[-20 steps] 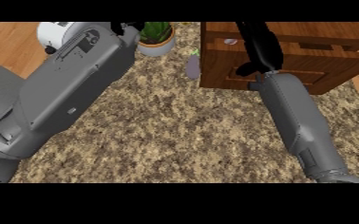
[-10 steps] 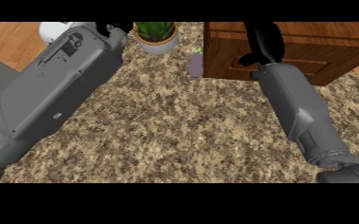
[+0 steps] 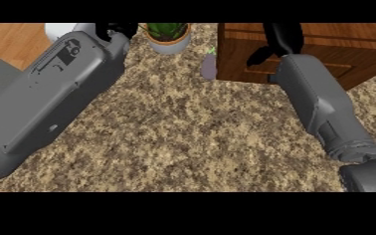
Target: Pick up the can, place it into the drawer and close the drawer
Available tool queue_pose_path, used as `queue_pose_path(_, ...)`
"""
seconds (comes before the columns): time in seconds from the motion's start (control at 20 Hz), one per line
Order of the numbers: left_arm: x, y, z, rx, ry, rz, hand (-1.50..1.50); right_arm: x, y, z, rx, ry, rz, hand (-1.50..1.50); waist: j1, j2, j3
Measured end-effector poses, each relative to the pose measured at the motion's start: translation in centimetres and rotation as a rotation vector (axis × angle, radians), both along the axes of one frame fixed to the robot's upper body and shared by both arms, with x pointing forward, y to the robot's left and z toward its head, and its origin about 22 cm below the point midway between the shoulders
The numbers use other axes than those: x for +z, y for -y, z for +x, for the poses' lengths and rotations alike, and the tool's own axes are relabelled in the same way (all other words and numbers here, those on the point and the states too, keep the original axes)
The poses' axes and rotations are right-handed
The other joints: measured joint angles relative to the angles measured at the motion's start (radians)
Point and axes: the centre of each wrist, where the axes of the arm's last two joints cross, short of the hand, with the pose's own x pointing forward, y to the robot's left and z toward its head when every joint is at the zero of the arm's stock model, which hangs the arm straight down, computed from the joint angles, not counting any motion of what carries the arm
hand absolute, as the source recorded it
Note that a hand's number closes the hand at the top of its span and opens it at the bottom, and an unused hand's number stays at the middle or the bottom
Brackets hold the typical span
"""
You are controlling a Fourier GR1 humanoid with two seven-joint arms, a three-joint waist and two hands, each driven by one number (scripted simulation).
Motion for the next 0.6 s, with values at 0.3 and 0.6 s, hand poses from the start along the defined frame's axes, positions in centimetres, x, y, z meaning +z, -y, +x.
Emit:
queue_pose_path(0.3,0.3,-0.6,-0.5,-0.004,0.002,0.001,-1.50,0.6,-0.9,0.4,0.040,-0.055,0.010,-1.50,0.014,0.004,0.001)
queue_pose_path(0.6,0.1,-0.5,-0.9,-0.014,-0.002,-0.004,-1.50,1.4,-1.6,0.7,0.125,-0.129,0.222,-1.50,0.005,0.014,0.005)
